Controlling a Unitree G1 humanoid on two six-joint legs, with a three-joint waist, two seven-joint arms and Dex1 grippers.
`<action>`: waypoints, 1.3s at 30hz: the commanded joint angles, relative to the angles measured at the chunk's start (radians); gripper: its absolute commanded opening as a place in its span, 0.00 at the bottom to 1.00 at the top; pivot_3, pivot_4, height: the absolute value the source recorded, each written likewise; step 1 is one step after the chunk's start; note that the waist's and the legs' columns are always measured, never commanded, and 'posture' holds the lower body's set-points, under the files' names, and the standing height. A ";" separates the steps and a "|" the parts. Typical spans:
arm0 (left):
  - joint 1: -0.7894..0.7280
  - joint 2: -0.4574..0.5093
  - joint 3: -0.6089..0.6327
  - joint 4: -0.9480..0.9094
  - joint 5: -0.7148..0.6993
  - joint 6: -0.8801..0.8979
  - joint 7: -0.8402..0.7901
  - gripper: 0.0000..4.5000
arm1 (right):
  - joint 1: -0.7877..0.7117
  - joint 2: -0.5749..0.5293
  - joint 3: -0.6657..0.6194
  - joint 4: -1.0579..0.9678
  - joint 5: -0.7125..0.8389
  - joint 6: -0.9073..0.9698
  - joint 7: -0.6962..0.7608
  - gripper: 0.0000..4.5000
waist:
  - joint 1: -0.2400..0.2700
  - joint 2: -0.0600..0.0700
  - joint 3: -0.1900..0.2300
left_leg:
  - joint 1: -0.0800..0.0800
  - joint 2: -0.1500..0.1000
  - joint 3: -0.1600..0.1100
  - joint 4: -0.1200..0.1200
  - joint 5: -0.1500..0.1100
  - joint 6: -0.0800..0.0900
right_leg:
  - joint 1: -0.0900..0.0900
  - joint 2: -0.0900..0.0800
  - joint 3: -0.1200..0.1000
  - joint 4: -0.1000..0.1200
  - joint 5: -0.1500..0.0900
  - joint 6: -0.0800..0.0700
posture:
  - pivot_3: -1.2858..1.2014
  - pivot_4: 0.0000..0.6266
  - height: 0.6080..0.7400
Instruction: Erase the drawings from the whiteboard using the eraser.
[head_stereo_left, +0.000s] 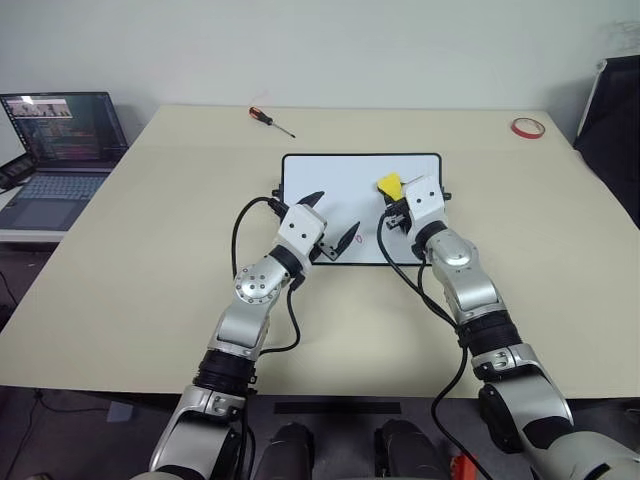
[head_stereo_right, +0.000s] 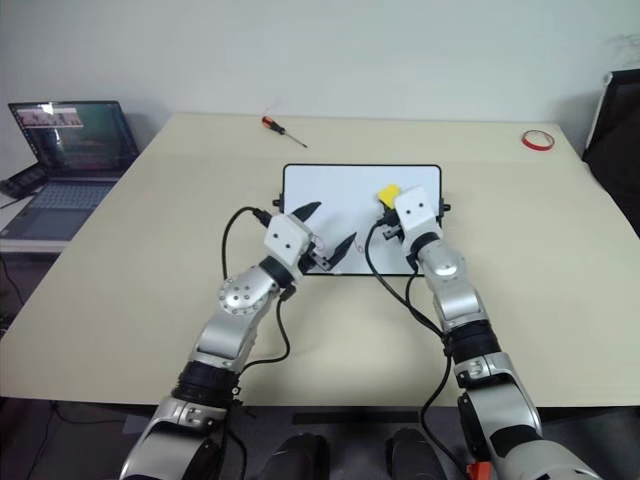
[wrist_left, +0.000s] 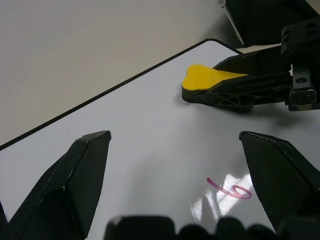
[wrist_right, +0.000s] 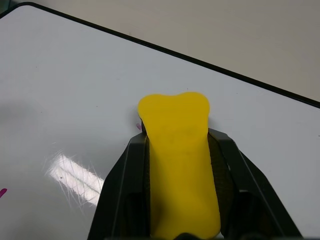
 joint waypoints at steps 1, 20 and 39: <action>-0.013 0.001 0.008 -0.024 0.003 -0.015 0.011 1.00 | 0.004 0.020 0.017 0.022 -0.007 0.008 0.003 0.27 | -0.003 0.000 0.000 | 0.000 0.000 0.000 0.000 0.000 0.000 | 0.000 0.000 0.000 0.000 0.000 0.000 | 0.52 0.24 1.00; 0.013 0.002 0.000 -0.052 0.002 -0.008 0.015 1.00 | 0.153 -0.049 0.084 -0.121 -0.039 0.154 0.114 0.27 | -0.005 0.000 0.000 | 0.001 0.000 0.000 0.000 0.000 0.000 | 0.001 0.001 0.000 0.000 0.000 0.000 | 0.52 0.24 1.00; 0.286 0.075 0.032 -0.234 -0.056 0.064 -0.055 1.00 | 0.253 -0.078 -0.018 -0.311 0.050 0.056 0.094 0.27 | 0.018 0.000 0.000 | -0.003 0.000 -0.002 -0.001 0.000 0.000 | -0.001 -0.001 -0.002 -0.005 0.000 0.000 | 0.52 0.24 1.00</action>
